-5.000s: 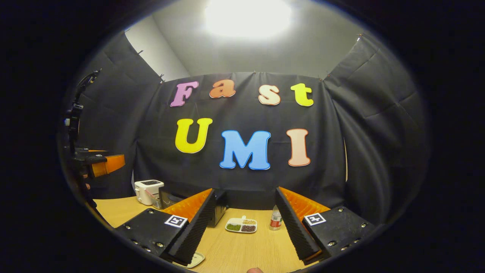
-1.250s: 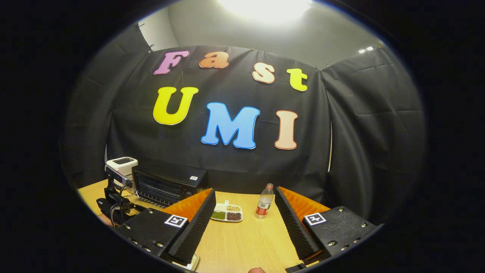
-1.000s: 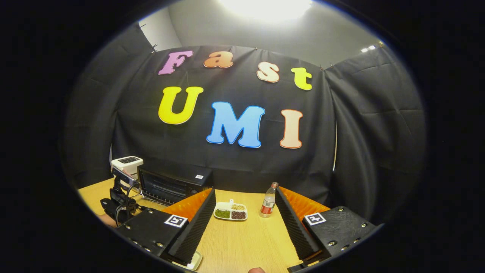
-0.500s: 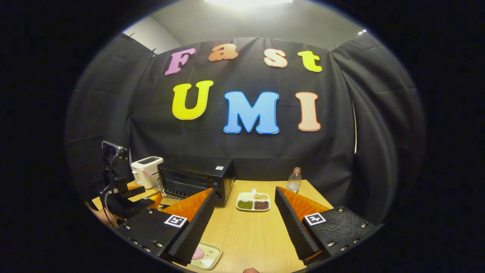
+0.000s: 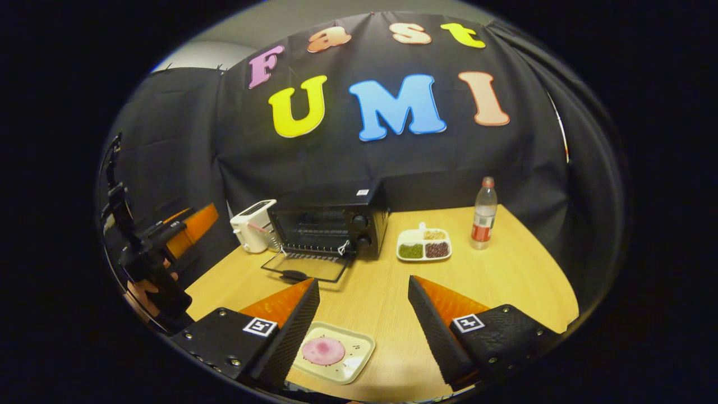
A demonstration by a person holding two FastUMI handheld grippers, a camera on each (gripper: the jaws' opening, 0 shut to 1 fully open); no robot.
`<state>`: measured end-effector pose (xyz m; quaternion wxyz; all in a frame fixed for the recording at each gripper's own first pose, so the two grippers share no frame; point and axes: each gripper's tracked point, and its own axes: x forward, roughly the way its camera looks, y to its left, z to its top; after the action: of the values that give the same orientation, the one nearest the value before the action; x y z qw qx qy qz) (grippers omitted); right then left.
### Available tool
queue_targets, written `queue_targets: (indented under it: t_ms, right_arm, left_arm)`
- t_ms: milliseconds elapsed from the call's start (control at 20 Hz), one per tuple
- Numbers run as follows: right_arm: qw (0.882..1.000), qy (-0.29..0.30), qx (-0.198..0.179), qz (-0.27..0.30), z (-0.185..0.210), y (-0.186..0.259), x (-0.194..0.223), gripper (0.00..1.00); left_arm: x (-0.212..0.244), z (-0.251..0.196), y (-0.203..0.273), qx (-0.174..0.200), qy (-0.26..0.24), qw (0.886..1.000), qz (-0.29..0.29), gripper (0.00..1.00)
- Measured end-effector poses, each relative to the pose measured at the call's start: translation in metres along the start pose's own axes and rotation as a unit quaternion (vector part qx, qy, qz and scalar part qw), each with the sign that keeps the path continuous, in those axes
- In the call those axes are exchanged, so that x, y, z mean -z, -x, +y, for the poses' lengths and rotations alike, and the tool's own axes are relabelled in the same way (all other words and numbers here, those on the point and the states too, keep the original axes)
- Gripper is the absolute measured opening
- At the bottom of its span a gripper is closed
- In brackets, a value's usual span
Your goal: Open the electric oven with the left hand, put the food in, and close the electric oven.
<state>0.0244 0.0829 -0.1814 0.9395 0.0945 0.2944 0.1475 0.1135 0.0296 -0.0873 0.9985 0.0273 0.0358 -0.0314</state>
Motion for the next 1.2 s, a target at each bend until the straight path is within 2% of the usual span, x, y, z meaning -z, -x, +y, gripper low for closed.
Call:
queue_targets:
  t_ms: [150, 200, 250, 450, 600, 800, 950, 1000, 1050, 1100, 1200]
  right_arm:
    - [0.998, -0.005, -0.022, 0.058, 0.005, -0.008, 0.031, 0.99]
    - [0.997, -0.008, -0.028, 0.078, 0.008, -0.011, 0.042, 0.98]
    - [0.995, -0.013, -0.036, 0.096, 0.009, -0.015, 0.052, 0.98]
    - [0.982, -0.066, -0.055, 0.168, 0.014, -0.028, 0.092, 0.97]
    - [0.967, -0.101, -0.058, 0.225, 0.013, -0.036, 0.120, 0.97]
    - [0.949, -0.150, -0.056, 0.273, 0.010, -0.039, 0.146, 0.97]
    - [0.929, -0.188, -0.052, 0.316, 0.007, -0.042, 0.164, 0.96]
    - [0.920, -0.200, -0.050, 0.333, 0.007, -0.041, 0.170, 0.92]
    - [0.911, -0.210, -0.051, 0.350, 0.009, -0.041, 0.177, 0.82]
    - [0.903, -0.216, -0.051, 0.367, 0.008, -0.040, 0.184, 0.83]
    - [0.897, -0.225, -0.058, 0.377, 0.011, -0.043, 0.183, 0.82]
  left_arm:
    - [-0.009, 0.009, 0.014, -0.015, -0.004, 1.000, -0.010, 1.00]
    - [-0.009, 0.010, 0.017, -0.017, -0.002, 1.000, -0.009, 0.97]
    - [-0.012, 0.012, 0.021, -0.018, 0.000, 1.000, -0.010, 1.00]
    - [-0.027, 0.028, 0.033, -0.038, -0.002, 0.999, -0.027, 1.00]
    - [-0.036, 0.040, 0.036, -0.049, 0.000, 0.998, -0.037, 1.00]
    - [-0.039, 0.051, 0.042, -0.057, 0.001, 0.998, -0.042, 1.00]
    - [-0.036, 0.056, 0.044, -0.062, 0.003, 0.997, -0.039, 1.00]
    - [-0.036, 0.057, 0.046, -0.064, 0.004, 0.997, -0.039, 1.00]
    - [-0.037, 0.059, 0.047, -0.067, 0.002, 0.997, -0.040, 1.00]
    - [-0.036, 0.060, 0.048, -0.069, 0.000, 0.997, -0.040, 1.00]
    - [-0.037, 0.063, 0.049, -0.072, -0.003, 0.997, -0.040, 1.00]
